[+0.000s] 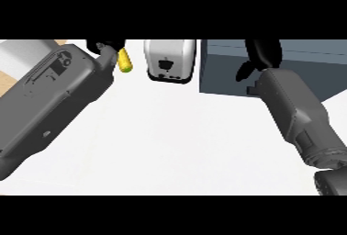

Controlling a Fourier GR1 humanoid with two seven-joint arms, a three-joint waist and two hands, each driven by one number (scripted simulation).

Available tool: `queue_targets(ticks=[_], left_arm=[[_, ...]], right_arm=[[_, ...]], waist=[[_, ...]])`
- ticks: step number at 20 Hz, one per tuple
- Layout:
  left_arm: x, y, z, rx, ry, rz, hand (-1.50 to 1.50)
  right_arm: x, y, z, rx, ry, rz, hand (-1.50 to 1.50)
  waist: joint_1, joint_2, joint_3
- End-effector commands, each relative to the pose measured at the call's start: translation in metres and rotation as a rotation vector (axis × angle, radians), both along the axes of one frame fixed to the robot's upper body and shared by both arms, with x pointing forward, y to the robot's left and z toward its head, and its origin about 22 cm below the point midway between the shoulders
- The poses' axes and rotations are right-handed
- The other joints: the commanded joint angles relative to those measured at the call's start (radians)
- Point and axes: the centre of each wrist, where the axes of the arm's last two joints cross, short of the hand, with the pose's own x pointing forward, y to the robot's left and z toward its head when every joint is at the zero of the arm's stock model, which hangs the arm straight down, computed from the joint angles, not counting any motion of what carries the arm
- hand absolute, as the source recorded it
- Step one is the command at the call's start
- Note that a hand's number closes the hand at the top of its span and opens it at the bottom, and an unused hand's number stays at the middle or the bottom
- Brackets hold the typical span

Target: Pick up the can, place it into the drawer and close the drawer

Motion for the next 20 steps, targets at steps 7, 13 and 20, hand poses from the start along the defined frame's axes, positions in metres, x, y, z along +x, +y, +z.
queue_targets(ticks=[7,13,20], left_arm=[[-0.012,0.006,0.002,-0.010,0.011,-0.029,-1.50],[-0.011,0.004,-0.004,-0.004,-0.003,-0.010,-1.50],[-0.018,0.019,-0.012,0.007,0.015,-0.023,-1.50]], right_arm=[[0.016,0.011,0.044,0.117,0.028,0.083,-1.50],[0.016,0.025,0.043,0.575,0.089,0.173,-1.50],[0.013,0.013,0.029,0.737,0.075,0.176,-1.50]], waist=[[0.034,-0.002,-0.002],[0.005,0.000,0.003],[0.019,0.001,-0.002]])
